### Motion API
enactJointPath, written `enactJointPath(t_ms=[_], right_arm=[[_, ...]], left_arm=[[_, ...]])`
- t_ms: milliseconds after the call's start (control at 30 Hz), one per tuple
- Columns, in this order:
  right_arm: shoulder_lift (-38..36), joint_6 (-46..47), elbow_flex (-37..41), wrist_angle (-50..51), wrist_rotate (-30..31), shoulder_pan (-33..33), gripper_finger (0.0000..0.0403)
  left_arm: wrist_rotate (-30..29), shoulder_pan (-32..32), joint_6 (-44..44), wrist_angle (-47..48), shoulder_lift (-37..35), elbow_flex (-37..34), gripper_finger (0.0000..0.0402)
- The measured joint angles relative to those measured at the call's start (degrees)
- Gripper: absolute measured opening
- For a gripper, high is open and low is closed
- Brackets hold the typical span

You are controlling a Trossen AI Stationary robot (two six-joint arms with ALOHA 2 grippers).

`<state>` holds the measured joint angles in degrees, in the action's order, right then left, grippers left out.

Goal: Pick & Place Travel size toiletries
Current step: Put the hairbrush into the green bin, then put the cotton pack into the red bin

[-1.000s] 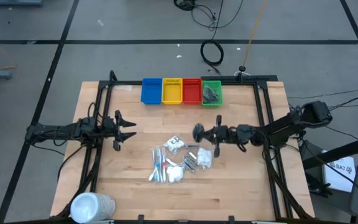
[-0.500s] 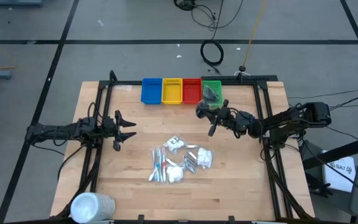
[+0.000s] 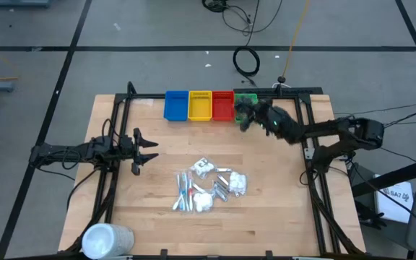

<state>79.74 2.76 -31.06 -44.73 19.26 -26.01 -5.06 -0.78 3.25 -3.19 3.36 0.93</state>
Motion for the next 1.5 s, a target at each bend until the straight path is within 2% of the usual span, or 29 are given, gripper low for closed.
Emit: enactJointPath(t_ms=[100,200,300,533,900,1033,1333,1500], right_arm=[[1.2,0.2,-3.2,8.7,-2.6,-5.6,0.0000],[3.1,2.7,-3.6,9.2,-8.5,-9.9,0.0000],[5.9,4.8,-3.6,8.1,-11.8,-12.1,0.0000],[10.5,5.4,-3.6,7.9,-12.1,-12.6,0.0000],[12.4,5.5,-3.6,4.7,-12.1,-12.6,0.0003],[12.4,6.4,-3.6,4.6,-12.1,-12.6,0.0036],[12.3,7.1,-3.6,2.5,-12.3,-11.6,0.0164],[10.4,7.1,-3.6,-3.0,-20.6,-9.2,0.0191]], left_arm=[[0.0,0.0,0.0,0.0,0.0,0.0,0.0191],[0.0,0.0,0.0,0.0,0.0,0.0,0.0191],[0.0,0.0,0.0,0.0,0.0,0.0,0.0191],[0.0,0.0,0.0,0.0,0.0,0.0,0.0191],[0.0,0.0,0.0,0.0,0.0,0.0,0.0191],[0.0,0.0,0.0,0.0,0.0,0.0,0.0191],[0.0,0.0,0.0,0.0,0.0,0.0,0.0191],[0.0,0.0,0.0,0.0,0.0,0.0,0.0191]])
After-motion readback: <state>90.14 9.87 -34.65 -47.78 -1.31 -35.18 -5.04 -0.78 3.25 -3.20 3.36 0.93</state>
